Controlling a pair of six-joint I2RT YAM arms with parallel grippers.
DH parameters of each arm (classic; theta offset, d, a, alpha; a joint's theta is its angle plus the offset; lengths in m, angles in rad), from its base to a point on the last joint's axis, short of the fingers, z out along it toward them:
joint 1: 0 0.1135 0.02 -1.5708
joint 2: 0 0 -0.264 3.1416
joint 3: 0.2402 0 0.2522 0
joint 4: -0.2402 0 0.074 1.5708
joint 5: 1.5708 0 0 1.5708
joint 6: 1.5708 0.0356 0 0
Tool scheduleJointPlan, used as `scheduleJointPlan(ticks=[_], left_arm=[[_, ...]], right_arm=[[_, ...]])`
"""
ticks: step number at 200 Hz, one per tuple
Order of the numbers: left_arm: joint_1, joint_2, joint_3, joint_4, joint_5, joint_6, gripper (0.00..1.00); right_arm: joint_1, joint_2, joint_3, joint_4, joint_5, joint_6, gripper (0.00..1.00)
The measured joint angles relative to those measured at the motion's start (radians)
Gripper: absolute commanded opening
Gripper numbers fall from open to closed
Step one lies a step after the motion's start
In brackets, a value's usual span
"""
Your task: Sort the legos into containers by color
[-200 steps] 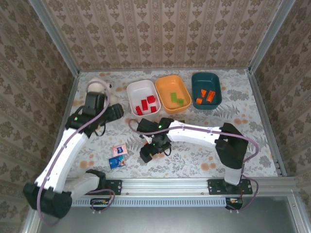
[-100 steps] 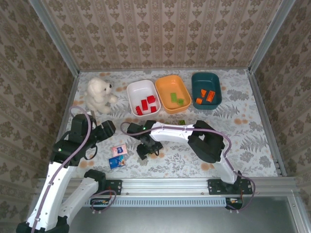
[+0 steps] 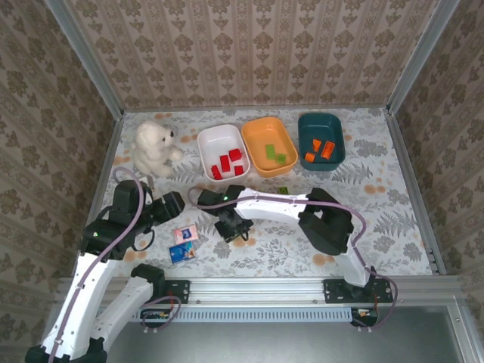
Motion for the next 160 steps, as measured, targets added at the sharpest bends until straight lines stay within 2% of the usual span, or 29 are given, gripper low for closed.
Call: scheduleJointPlan(ticks=[17, 32, 50, 70, 92, 110, 160], left_arm=[[-0.048, 0.003, -0.010, 0.055, 0.026, -0.018, 0.80], [-0.097, 0.018, -0.011, 0.108, 0.034, -0.038, 0.80], [-0.132, 0.052, -0.010, 0.173, 0.034, -0.060, 0.80], [-0.139, 0.126, 0.002, 0.238, 0.034, -0.077, 0.80], [-0.143, 0.235, 0.050, 0.292, 0.033, -0.082, 0.79], [-0.145, 0.298, 0.085, 0.335, 0.033, -0.082, 0.79], [-0.145, 0.375, 0.122, 0.399, 0.029, -0.083, 0.79]], right_arm=[[-0.027, -0.109, 0.000, -0.020, 0.003, 0.003, 0.31], [-0.092, -0.209, 0.000, -0.026, 0.003, 0.003, 0.31], [-0.222, -0.283, 0.015, -0.023, -0.004, 0.002, 0.31], [-0.361, -0.269, 0.064, -0.015, -0.010, -0.005, 0.31], [-0.476, -0.164, 0.156, 0.004, -0.031, -0.017, 0.31], [-0.541, -0.018, 0.275, 0.013, -0.056, -0.021, 0.31], [-0.642, 0.380, 0.615, -0.008, -0.130, -0.033, 0.34]])
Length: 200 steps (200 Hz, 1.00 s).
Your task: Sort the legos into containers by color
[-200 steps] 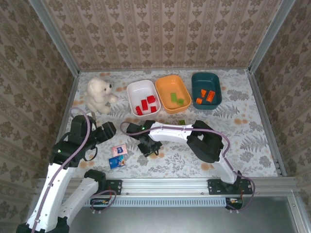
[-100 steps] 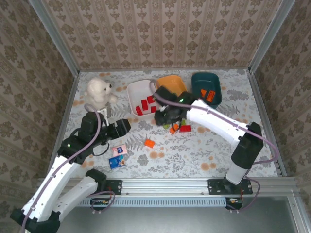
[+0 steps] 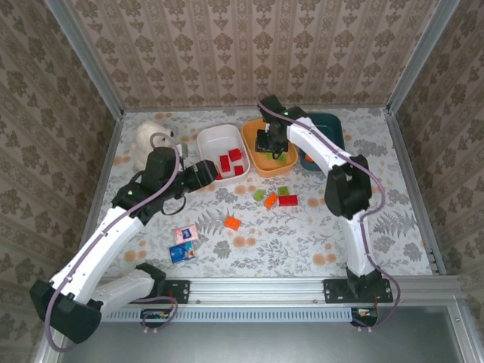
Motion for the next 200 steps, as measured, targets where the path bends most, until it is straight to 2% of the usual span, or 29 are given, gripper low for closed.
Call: scheduleJointPlan(ticks=[40, 75, 87, 133, 162, 175, 200], left_arm=[[-0.002, 0.000, 0.000, 0.002, -0.011, -0.001, 0.79], [-0.009, -0.008, -0.009, 0.002, -0.019, -0.016, 0.79], [-0.012, -0.008, -0.013, 0.002, -0.023, -0.019, 0.79], [-0.018, -0.008, -0.014, -0.010, -0.025, -0.019, 0.79], [-0.032, 0.006, -0.013, -0.023, -0.024, 0.000, 0.79], [-0.043, 0.034, -0.002, -0.029, -0.016, 0.020, 0.79], [-0.098, 0.155, 0.064, -0.033, -0.002, 0.091, 0.78]], right_arm=[[-0.016, 0.142, 0.120, -0.042, -0.060, -0.007, 0.38], [-0.015, 0.154, 0.129, -0.062, -0.086, 0.004, 0.62], [-0.016, 0.154, 0.132, -0.064, -0.087, 0.003, 0.68], [-0.023, 0.111, 0.136, -0.069, -0.086, 0.007, 0.70], [-0.024, -0.060, 0.080, -0.050, -0.065, -0.011, 0.70], [-0.024, -0.212, -0.039, -0.001, -0.052, -0.017, 0.70], [-0.024, -0.586, -0.381, 0.127, -0.028, -0.017, 0.71]])
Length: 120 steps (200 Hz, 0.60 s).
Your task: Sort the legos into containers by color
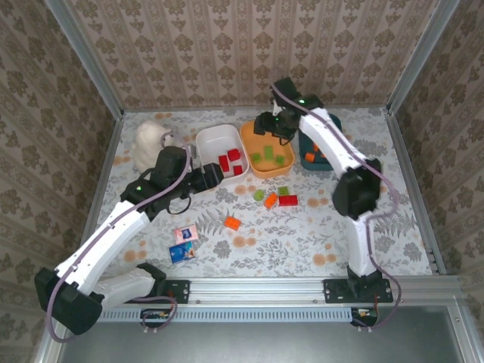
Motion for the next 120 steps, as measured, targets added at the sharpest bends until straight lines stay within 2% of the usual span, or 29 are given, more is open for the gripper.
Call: scheduleJointPlan(ticks=[25, 62, 87, 120], left_arm=[[-0.078, 0.176, 0.109, -0.004, 0.017, 0.089, 0.78], [-0.199, 0.470, 0.323, -0.045, 0.020, 0.219, 0.78], [-0.274, 0.682, 0.521, -0.092, 0.013, 0.301, 0.79], [-0.351, 0.923, 0.774, -0.155, -0.011, 0.401, 0.81]], right_arm=[[-0.001, -0.351, -0.359, 0.111, 0.005, 0.015, 0.73], [-0.002, -0.674, -0.743, 0.107, 0.008, 0.067, 0.75], [-0.002, -0.873, -0.859, 0.026, 0.035, 0.109, 0.75], [-0.003, -1.118, -0.864, -0.084, 0.095, 0.143, 0.77]])
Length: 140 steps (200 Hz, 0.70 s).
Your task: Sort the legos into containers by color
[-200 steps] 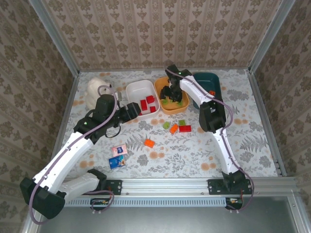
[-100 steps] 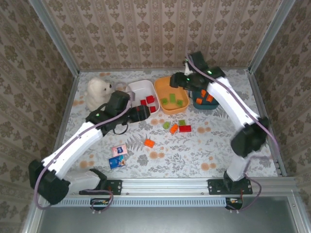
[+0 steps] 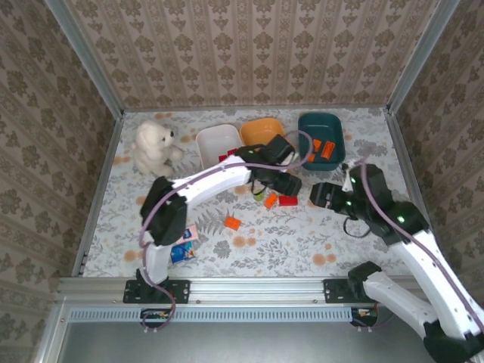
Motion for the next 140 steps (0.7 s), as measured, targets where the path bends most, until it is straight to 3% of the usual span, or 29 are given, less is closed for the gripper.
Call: scheduleJointPlan(ticks=[70, 140], left_arm=[[-0.026, 0.324, 0.332, -0.100, -0.014, 0.087, 0.82], [-0.027, 0.372, 0.352, -0.169, -0.013, 0.129, 0.81]], right_arm=[[-0.001, -0.106, 0.071, -0.226, 0.070, 0.022, 0.78], [-0.001, -0.100, 0.097, -0.276, 0.075, 0.021, 0.78]])
